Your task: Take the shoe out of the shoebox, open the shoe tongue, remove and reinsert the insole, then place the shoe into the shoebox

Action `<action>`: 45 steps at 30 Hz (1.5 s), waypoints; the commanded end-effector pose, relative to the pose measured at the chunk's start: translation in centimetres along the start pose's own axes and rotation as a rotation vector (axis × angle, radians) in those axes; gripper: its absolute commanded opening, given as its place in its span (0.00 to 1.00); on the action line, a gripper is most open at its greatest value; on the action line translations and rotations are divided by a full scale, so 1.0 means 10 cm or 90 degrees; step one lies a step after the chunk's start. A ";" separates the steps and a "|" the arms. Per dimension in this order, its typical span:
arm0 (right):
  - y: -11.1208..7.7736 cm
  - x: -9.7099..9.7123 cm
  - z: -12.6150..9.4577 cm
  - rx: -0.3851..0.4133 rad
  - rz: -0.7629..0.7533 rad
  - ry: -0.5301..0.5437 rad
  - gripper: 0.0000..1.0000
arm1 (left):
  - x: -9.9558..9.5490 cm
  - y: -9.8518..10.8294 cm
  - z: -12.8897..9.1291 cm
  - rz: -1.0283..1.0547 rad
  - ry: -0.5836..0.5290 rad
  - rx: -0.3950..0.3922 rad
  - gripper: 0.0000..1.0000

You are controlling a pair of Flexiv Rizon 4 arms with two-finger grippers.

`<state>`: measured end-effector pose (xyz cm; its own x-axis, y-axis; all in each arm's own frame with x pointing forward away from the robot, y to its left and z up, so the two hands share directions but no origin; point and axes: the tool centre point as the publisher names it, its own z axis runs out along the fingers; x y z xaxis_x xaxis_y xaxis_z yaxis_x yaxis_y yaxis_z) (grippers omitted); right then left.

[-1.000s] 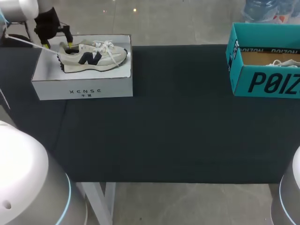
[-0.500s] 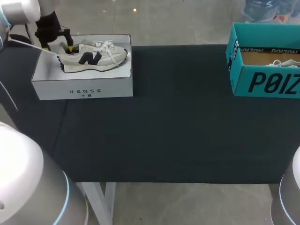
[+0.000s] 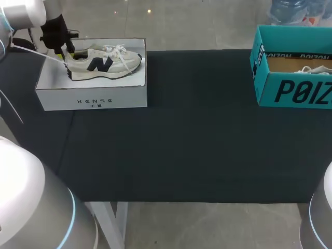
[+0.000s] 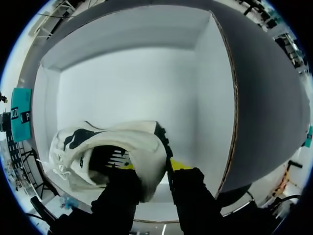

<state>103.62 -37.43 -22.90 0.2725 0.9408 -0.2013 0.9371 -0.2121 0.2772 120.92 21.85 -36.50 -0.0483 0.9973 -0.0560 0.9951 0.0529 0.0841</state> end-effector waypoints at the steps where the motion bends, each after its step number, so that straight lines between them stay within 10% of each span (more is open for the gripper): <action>1: 0.00 0.00 0.00 0.000 0.000 -0.001 1.00 | -0.01 0.01 0.01 0.001 0.000 0.000 0.00; 17: 0.00 0.00 0.00 0.000 0.000 -0.001 1.00 | 0.03 -0.02 -0.22 0.010 0.010 -0.035 0.02; 28: 0.00 0.00 0.00 0.000 0.000 -0.001 1.00 | -0.17 -0.18 -0.97 0.043 0.006 -0.121 0.00; 45: 0.00 0.00 0.00 0.000 0.000 -0.001 1.00 | -1.11 -1.36 -1.87 0.097 0.027 -0.212 0.00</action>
<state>103.62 -37.44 -22.90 0.2727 0.9408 -0.2013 0.9371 -0.2123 0.2772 114.16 11.80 -21.78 0.1052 0.9941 -0.0252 0.9629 -0.0955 0.2524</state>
